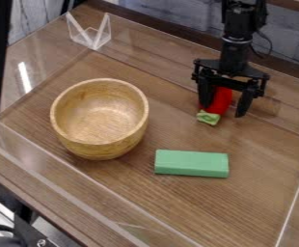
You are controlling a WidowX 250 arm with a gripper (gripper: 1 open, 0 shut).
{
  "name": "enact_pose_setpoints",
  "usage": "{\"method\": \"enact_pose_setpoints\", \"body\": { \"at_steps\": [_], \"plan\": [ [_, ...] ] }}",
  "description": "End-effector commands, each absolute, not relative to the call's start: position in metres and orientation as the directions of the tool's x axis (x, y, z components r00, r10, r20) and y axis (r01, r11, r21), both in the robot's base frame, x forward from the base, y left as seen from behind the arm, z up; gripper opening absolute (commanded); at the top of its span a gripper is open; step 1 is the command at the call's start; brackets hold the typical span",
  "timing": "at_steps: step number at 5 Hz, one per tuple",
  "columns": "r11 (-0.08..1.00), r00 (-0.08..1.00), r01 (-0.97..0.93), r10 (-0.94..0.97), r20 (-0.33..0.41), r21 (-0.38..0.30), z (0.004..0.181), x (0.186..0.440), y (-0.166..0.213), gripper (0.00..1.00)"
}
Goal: Move the red fruit to the left
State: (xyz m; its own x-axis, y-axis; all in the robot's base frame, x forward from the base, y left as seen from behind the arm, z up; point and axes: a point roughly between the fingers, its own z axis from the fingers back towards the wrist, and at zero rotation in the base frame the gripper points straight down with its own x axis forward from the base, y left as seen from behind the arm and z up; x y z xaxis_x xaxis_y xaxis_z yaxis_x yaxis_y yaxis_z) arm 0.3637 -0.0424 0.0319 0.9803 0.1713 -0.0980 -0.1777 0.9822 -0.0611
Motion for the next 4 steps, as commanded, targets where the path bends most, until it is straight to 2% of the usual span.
{"method": "enact_pose_setpoints", "body": {
  "at_steps": [1, 2, 3, 4],
  "plan": [
    [0.97, 0.973, -0.23, 0.227, -0.049, -0.083, 0.051, 0.364, -0.052, 1.0],
    [0.973, 0.976, -0.214, 0.211, -0.048, -0.083, 0.043, 0.363, -0.053, 1.0],
    [0.977, 0.98, -0.196, 0.192, -0.047, -0.082, 0.036, 0.361, -0.056, 0.0],
    [0.972, 0.975, -0.221, 0.219, -0.038, -0.082, 0.04, 0.367, -0.062, 0.0]
  ]
}}
